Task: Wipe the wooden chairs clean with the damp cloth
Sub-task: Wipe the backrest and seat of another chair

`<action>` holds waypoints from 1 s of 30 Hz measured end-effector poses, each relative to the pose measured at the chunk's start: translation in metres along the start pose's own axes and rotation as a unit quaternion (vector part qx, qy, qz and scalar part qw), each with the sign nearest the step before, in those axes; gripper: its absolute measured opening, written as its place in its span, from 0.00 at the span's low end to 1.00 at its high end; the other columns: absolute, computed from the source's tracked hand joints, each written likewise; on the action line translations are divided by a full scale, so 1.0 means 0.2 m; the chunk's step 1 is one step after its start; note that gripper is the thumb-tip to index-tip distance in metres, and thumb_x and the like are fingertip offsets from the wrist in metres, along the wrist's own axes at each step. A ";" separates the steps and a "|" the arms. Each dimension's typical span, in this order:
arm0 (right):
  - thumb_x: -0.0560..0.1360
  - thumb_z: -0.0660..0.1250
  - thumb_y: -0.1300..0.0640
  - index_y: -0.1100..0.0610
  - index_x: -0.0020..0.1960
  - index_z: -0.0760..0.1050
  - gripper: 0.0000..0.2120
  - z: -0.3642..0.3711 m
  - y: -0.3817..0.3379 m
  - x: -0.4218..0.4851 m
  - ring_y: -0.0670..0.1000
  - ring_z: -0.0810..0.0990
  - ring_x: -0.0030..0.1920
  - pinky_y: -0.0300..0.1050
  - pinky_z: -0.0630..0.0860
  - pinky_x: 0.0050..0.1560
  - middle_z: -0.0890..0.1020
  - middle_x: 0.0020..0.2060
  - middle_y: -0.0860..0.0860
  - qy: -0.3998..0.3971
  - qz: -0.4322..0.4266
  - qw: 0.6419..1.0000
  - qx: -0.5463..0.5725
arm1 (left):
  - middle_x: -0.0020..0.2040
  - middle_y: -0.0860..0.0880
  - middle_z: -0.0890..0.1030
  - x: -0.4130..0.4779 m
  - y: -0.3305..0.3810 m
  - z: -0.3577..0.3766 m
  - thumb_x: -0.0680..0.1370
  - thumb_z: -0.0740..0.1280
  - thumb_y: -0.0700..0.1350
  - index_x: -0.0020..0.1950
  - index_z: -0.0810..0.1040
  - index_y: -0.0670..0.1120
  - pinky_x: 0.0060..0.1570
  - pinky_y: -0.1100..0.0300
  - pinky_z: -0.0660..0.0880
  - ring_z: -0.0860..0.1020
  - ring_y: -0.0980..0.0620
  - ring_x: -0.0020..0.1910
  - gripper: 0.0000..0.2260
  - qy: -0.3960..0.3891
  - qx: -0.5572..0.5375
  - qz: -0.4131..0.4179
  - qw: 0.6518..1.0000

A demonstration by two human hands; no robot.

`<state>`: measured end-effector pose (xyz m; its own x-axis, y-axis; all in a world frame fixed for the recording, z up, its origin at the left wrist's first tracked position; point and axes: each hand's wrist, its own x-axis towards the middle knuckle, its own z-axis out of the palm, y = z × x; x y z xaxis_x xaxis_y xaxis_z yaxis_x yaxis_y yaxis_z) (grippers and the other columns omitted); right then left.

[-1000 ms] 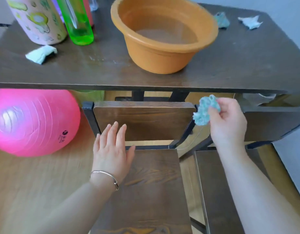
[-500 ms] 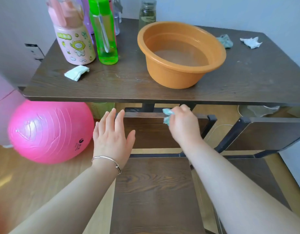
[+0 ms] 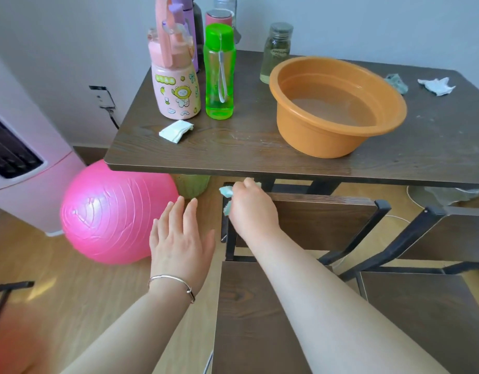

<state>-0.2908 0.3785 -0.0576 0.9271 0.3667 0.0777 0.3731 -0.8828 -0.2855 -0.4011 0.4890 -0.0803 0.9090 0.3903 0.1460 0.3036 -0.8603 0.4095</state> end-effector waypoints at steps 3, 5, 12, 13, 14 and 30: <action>0.74 0.71 0.56 0.57 0.61 0.74 0.17 -0.02 0.11 -0.04 0.54 0.79 0.52 0.48 0.80 0.50 0.75 0.56 0.53 0.019 0.013 1.000 0.013 | 0.74 0.45 0.64 -0.01 0.02 0.02 0.76 0.65 0.53 0.74 0.63 0.47 0.70 0.40 0.60 0.59 0.43 0.74 0.28 -0.004 0.000 0.013 1.000; 0.73 0.72 0.54 0.56 0.63 0.73 0.20 -0.05 0.21 -0.06 0.52 0.79 0.54 0.45 0.79 0.51 0.76 0.58 0.53 0.031 0.041 0.999 0.014 | 0.75 0.45 0.63 -0.02 0.04 0.04 0.77 0.64 0.54 0.74 0.62 0.47 0.71 0.41 0.59 0.58 0.44 0.75 0.28 -0.010 0.004 0.017 1.000; 0.76 0.69 0.56 0.56 0.66 0.74 0.18 -0.19 0.69 -0.16 0.52 0.79 0.57 0.45 0.79 0.57 0.76 0.61 0.53 0.068 0.127 0.989 0.026 | 0.75 0.46 0.63 -0.05 0.21 0.17 0.77 0.63 0.54 0.75 0.61 0.48 0.72 0.43 0.56 0.57 0.45 0.75 0.28 -0.037 0.011 0.035 0.999; 0.77 0.68 0.57 0.56 0.66 0.74 0.18 -0.21 0.76 -0.18 0.52 0.79 0.57 0.45 0.80 0.56 0.76 0.61 0.53 0.073 0.137 0.988 0.029 | 0.75 0.46 0.63 -0.05 0.24 0.18 0.77 0.63 0.55 0.75 0.61 0.48 0.72 0.43 0.56 0.57 0.45 0.75 0.28 -0.039 0.011 0.036 0.999; 0.78 0.67 0.57 0.57 0.66 0.74 0.17 -0.23 0.81 -0.19 0.52 0.79 0.57 0.45 0.80 0.55 0.76 0.61 0.53 0.076 0.146 0.986 0.033 | 0.75 0.46 0.63 -0.06 0.25 0.19 0.77 0.63 0.55 0.75 0.61 0.48 0.72 0.43 0.55 0.57 0.45 0.75 0.28 -0.041 0.013 0.036 0.998; 0.79 0.66 0.58 0.58 0.62 0.77 0.13 -0.39 1.27 -0.28 0.49 0.76 0.55 0.34 0.73 0.47 0.72 0.59 0.52 0.107 0.217 0.968 0.071 | 0.73 0.44 0.66 -0.12 0.49 0.35 0.78 0.64 0.53 0.73 0.64 0.47 0.69 0.41 0.60 0.59 0.44 0.74 0.26 -0.022 0.019 0.073 0.997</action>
<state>-0.2449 0.1101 -0.0593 0.9873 -0.1115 0.1128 -0.0470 -0.8849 -0.4635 -0.3731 0.3730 -0.1059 0.9558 0.2464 0.1606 0.1778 -0.9190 0.3520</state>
